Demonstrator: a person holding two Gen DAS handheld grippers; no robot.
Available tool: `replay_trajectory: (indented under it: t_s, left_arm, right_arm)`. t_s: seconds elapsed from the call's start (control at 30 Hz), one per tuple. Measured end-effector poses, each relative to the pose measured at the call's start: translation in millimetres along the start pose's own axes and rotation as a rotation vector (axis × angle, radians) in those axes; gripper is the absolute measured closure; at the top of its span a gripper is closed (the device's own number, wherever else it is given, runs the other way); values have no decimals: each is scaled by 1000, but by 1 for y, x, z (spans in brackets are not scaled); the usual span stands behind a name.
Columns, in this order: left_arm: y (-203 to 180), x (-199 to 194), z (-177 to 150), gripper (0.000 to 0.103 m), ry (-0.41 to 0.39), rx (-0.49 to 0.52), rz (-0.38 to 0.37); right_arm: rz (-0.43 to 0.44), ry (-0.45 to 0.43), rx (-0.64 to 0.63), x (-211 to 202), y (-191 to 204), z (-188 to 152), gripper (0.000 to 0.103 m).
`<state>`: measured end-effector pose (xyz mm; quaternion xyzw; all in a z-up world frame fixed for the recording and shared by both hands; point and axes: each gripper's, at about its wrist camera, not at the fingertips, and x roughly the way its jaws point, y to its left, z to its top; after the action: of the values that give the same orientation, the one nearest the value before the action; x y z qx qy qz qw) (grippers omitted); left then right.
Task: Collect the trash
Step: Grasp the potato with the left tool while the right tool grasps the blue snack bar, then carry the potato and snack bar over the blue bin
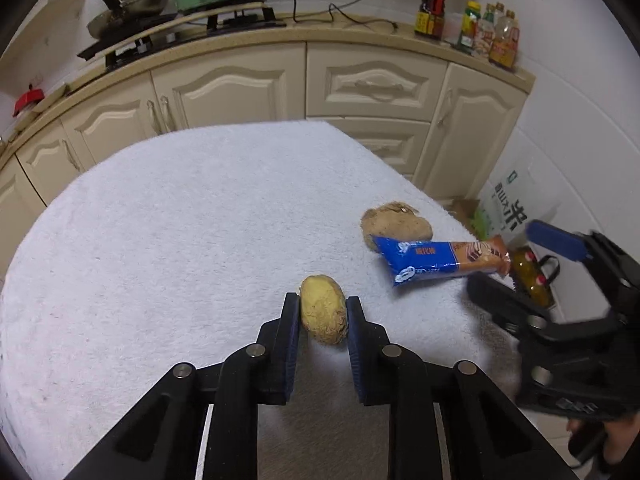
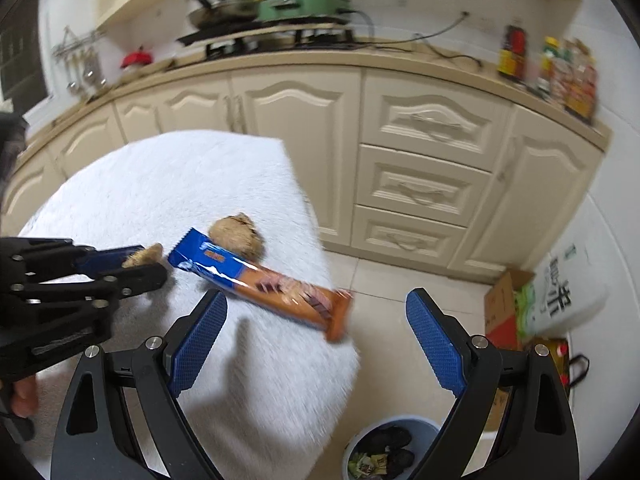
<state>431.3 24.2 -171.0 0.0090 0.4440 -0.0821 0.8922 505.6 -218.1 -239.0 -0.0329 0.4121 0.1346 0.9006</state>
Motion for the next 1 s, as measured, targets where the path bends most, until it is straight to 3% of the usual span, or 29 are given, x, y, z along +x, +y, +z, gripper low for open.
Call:
replay_trajectory:
  t_s: [0.27, 0.33, 0.4, 0.57, 0.67, 0.73, 1.0]
  left_arm:
    - [23, -31, -24, 84, -27, -35, 10]
    - [24, -33, -28, 84, -18, -44, 5]
    - [24, -35, -31, 84, -12, -48, 2]
    - [22, -41, -30, 84, -12, -49, -15]
    - [23, -45, -30, 84, -15, -55, -27]
    - [23, -49, -32, 84, -15, -60, -36]
    - [9, -84, -45, 84, -48, -44, -41]
  right_arm:
    - [-2, 2, -151, 23, 25, 10, 12]
    - [11, 14, -177, 28, 32, 10, 21]
    - [53, 42, -177, 32, 35, 10, 48]
    - [42, 49, -164, 25, 39, 7, 72]
    - [49, 30, -140, 11, 39, 3, 75]
    - [78, 26, -117, 1, 40, 1, 83]
    - [126, -27, -66, -44, 49, -12, 84]
